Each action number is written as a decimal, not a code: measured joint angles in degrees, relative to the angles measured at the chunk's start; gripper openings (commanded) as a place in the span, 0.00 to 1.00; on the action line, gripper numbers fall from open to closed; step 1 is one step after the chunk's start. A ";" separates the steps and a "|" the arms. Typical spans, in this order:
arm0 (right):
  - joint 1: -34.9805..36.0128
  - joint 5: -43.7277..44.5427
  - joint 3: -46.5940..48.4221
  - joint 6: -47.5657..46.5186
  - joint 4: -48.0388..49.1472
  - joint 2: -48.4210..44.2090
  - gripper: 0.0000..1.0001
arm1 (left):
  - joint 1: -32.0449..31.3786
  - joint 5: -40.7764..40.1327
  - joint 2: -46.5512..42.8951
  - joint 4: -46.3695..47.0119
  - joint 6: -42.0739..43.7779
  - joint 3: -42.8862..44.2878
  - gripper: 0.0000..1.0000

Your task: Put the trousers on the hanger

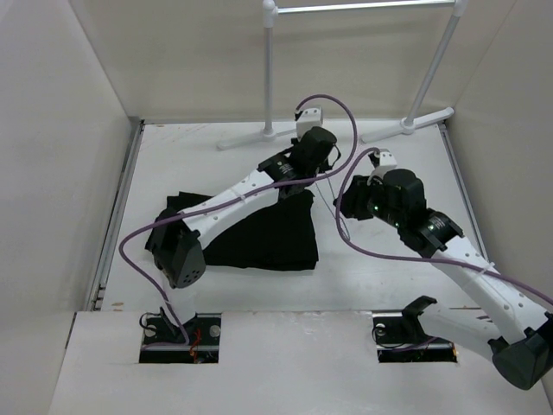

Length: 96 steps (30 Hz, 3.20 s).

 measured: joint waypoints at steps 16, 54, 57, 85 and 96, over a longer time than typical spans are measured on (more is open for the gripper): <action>-9.14 -9.97 -4.90 10.67 5.42 -0.94 0.13 | -8.15 -5.64 -21.64 34.03 -14.12 -42.66 0.00; -3.32 -18.10 -16.55 22.27 38.93 35.43 0.24 | -8.98 -21.11 -14.36 65.83 -11.54 -64.13 0.00; -3.34 -19.15 -17.97 24.48 41.92 35.19 0.12 | -8.87 -22.01 -14.16 67.49 -11.58 -65.20 0.00; -17.03 -16.61 -24.48 28.02 28.70 9.49 0.04 | 3.28 -19.45 -33.86 59.17 -5.57 -74.90 0.00; -18.47 -13.40 -24.59 27.87 26.32 12.87 0.22 | 0.57 -14.99 -35.52 53.11 4.61 -72.48 0.00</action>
